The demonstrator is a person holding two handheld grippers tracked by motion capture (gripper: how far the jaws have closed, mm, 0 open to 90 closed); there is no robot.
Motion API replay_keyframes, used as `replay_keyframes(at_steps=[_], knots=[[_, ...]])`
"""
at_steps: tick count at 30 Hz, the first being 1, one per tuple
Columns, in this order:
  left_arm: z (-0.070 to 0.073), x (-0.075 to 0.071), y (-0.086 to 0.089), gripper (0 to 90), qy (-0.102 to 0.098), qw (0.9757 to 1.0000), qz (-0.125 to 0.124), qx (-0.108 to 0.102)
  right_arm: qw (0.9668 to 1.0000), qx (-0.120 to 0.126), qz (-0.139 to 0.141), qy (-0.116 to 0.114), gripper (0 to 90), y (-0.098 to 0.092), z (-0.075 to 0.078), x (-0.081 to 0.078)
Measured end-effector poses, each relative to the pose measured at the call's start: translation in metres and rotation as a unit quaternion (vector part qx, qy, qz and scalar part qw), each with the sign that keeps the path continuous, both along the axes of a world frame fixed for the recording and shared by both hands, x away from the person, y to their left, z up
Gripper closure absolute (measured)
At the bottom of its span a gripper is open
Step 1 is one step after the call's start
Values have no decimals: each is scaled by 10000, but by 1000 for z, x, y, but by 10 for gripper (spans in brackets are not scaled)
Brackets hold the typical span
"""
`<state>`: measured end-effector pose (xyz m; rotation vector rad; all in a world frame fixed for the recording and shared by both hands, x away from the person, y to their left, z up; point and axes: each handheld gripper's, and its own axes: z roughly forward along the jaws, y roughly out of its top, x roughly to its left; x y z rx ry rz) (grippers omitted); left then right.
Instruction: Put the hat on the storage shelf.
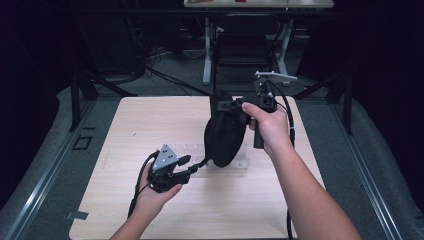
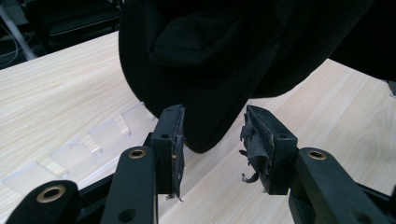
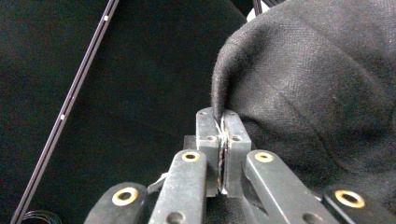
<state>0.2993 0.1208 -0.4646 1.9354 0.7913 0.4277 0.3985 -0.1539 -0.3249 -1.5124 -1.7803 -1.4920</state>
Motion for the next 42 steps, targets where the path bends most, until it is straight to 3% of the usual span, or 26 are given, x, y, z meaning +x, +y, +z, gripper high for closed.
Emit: replay_keyframes(at_steps=[10,18,29,37,42], knots=[[-1,2,-17,650,2,9999,-120,103,10000,3,23,1,882,2,-1,-1],[-6,5,-27,765,13,9994,-1,346,10000,5,27,-8,881,4,-1,-2],[-8,0,-30,828,-322,9967,-73,748,10000,10,17,-17,873,3,-1,-4],[-11,-2,-28,836,-470,9958,-72,783,9998,153,-2,-121,818,-1,1,-8],[-12,-1,-24,845,-486,9955,-32,811,9997,111,-69,-209,810,-8,5,-14]])
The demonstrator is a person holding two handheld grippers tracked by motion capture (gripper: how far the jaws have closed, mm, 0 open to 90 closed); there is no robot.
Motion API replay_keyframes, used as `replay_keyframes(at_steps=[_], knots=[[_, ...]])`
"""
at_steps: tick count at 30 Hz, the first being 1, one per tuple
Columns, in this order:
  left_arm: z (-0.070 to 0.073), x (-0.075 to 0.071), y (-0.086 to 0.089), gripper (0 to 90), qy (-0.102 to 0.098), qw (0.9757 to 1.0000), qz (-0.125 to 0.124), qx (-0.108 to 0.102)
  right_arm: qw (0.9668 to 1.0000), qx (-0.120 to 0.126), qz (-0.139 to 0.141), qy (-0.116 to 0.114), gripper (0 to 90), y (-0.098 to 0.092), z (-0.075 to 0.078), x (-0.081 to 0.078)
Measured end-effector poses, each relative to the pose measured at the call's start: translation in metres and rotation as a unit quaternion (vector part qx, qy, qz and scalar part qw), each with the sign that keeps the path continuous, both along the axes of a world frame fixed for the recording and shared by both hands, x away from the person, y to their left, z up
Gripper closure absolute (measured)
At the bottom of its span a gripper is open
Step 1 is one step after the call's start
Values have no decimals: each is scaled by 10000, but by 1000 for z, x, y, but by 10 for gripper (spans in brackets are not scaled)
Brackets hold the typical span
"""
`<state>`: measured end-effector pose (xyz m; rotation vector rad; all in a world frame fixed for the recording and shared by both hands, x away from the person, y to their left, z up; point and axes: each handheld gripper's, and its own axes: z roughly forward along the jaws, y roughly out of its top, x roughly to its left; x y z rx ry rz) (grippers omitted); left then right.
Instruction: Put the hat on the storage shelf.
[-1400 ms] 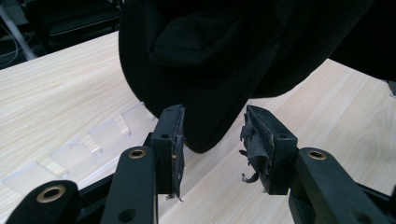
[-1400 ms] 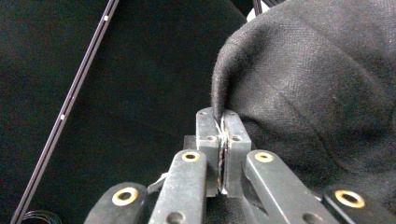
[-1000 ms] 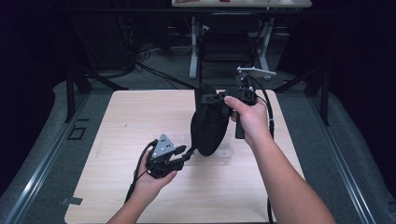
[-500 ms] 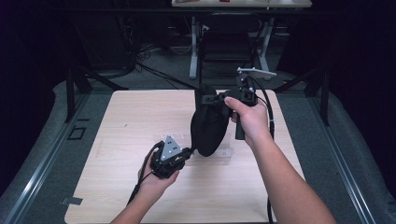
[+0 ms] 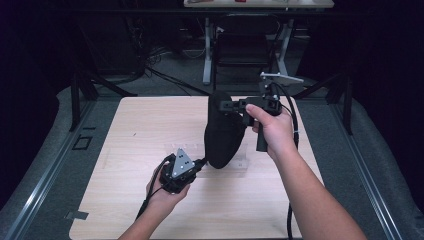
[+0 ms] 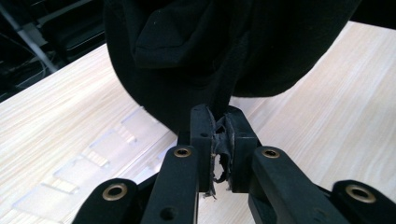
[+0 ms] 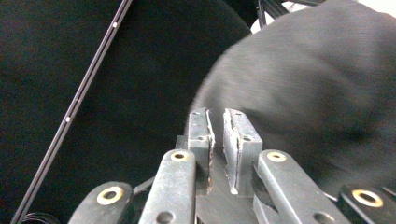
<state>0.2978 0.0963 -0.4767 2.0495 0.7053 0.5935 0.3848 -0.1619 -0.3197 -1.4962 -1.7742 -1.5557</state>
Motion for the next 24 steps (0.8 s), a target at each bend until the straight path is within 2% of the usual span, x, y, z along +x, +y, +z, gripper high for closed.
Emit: replay_keyframes(at_steps=[4,9,13,15,16,17,19,20,21,24], knots=[[-3,1,8,853,95,9999,111,-78,10000,-24,-45,-28,810,-9,2,-3],[-8,2,14,855,173,9997,165,-49,9999,-73,-116,-27,811,-20,2,-5],[-15,3,19,854,270,9994,214,-64,9999,-70,-153,-34,811,-28,1,-8],[-26,4,24,853,408,9988,286,-32,9997,-104,-190,-76,810,-31,1,-10],[-32,5,25,853,526,9980,351,-88,9997,-113,-194,-89,807,-33,1,-11],[-38,6,31,851,584,9970,415,-307,9997,-121,-184,-102,801,-35,2,-12],[-41,8,36,847,607,9967,401,-349,9996,-83,-219,-131,798,-36,2,-13],[-47,7,42,845,751,9939,474,-646,9996,-111,-201,-151,795,-38,2,-16],[-48,6,43,844,761,9934,473,-709,9996,-145,-198,-163,795,-39,2,-17],[-48,5,41,843,686,9943,487,-655,9994,-169,-242,-188,778,-42,2,-20]])
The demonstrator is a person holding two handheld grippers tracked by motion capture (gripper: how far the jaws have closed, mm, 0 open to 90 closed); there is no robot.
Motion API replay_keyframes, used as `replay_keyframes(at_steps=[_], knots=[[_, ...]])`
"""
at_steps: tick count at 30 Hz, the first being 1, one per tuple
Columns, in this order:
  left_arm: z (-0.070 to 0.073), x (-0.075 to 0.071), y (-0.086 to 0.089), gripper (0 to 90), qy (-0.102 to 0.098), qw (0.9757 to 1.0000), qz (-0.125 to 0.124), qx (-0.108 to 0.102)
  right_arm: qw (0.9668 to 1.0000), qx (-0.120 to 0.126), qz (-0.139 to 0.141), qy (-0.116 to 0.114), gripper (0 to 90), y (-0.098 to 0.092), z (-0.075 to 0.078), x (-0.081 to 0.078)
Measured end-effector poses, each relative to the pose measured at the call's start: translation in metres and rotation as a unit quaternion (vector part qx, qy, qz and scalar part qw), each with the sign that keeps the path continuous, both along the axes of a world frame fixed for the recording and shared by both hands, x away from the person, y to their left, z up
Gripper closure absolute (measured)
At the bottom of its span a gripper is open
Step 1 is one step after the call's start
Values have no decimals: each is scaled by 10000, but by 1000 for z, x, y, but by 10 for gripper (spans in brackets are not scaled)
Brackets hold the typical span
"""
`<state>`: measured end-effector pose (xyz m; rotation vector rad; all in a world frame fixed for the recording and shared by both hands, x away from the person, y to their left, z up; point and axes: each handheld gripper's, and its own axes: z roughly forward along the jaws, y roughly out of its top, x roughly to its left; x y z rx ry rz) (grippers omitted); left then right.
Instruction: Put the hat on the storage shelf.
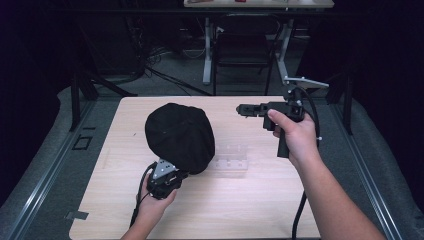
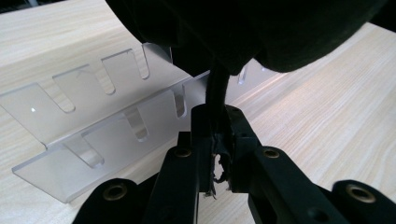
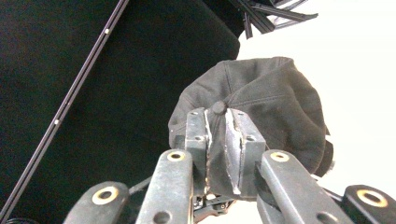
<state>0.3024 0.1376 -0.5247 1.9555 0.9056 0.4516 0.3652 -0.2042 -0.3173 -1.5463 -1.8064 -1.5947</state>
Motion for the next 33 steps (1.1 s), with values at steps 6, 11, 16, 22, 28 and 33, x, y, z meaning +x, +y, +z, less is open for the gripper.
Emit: replay_keyframes(at_steps=[6,11,16,22,28,33], knots=[[2,-2,4,766,20,10000,30,71,9998,-104,-104,-103,745,-7,-2,-5],[5,-6,15,671,131,9998,27,-156,9991,-289,-213,-218,735,-15,-3,-13],[11,-10,26,578,84,9997,67,-222,9979,-517,-255,-299,724,-22,-3,-22],[13,-18,43,514,215,9993,196,-244,9968,-652,-239,-386,720,-28,-4,-32],[12,-25,57,489,275,9987,350,-239,9953,-827,-239,-455,714,-34,-10,-40],[7,-30,67,485,191,9982,477,-309,9932,-998,-262,-534,713,-39,-17,-48]])
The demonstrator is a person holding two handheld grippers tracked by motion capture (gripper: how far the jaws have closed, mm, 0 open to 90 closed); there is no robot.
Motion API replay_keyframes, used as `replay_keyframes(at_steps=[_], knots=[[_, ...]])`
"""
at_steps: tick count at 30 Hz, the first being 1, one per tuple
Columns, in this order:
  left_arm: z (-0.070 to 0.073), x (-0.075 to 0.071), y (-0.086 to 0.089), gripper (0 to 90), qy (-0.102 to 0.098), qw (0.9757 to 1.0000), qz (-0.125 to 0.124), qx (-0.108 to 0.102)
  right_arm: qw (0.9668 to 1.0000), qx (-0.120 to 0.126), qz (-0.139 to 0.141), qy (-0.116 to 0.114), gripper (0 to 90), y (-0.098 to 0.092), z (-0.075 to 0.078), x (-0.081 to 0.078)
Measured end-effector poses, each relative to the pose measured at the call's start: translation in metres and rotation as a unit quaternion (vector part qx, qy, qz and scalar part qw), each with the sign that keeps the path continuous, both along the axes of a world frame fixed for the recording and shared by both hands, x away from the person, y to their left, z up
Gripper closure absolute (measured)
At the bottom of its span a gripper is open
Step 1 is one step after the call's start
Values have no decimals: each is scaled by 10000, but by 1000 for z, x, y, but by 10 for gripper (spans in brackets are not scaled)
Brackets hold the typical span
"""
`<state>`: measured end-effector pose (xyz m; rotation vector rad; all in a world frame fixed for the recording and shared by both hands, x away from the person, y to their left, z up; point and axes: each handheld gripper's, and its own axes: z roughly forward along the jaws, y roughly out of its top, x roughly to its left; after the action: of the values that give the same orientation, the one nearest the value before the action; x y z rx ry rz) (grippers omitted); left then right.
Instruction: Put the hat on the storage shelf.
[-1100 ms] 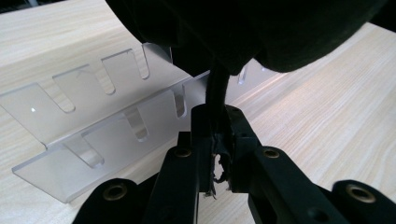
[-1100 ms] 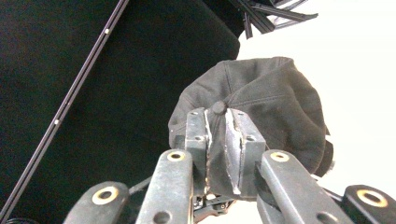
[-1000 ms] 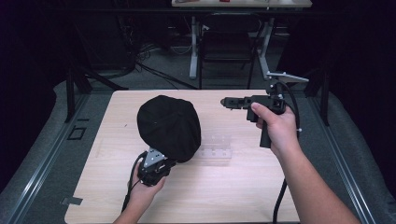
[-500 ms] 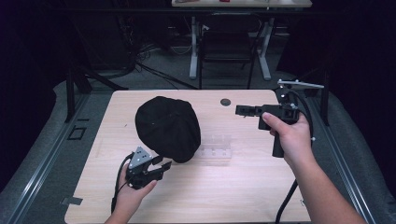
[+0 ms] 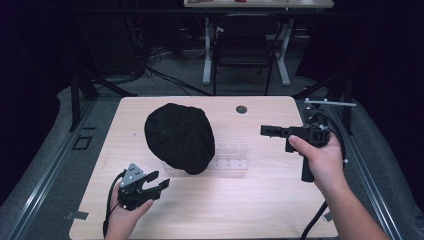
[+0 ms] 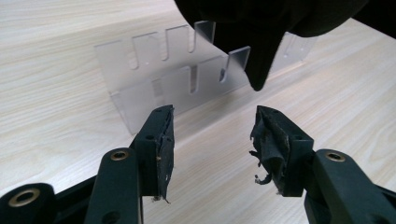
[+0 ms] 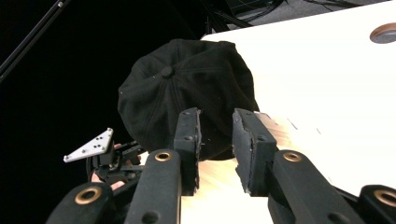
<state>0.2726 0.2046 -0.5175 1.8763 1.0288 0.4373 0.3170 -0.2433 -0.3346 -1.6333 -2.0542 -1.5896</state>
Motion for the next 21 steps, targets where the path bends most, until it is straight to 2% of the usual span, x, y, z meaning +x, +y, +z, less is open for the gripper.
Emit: replay_keyframes(at_steps=[3,6,14,15,16,18,19,21], knots=[[-6,-1,6,485,28,9999,39,-134,10000,-8,-17,-14,711,-3,-5,-4],[-10,-1,10,488,61,9999,89,-75,9999,-119,-105,-54,711,-3,-10,-9],[-18,1,16,494,163,9996,219,-112,9990,-432,-92,-35,711,-3,-26,-18],[-19,1,17,494,151,9996,240,-97,9987,-503,-111,-19,711,-4,-34,-20],[-20,1,17,495,149,9996,234,-97,9981,-608,-129,-21,711,-3,-38,-21],[-21,1,18,495,181,9996,219,-76,9977,-651,-163,-59,711,-3,-41,-23],[-23,1,19,496,196,9995,234,-78,9968,-765,-221,-87,706,-4,-51,-27],[-24,1,20,495,207,9994,263,-91,9953,-917,-264,-158,701,-4,-60,-32]])
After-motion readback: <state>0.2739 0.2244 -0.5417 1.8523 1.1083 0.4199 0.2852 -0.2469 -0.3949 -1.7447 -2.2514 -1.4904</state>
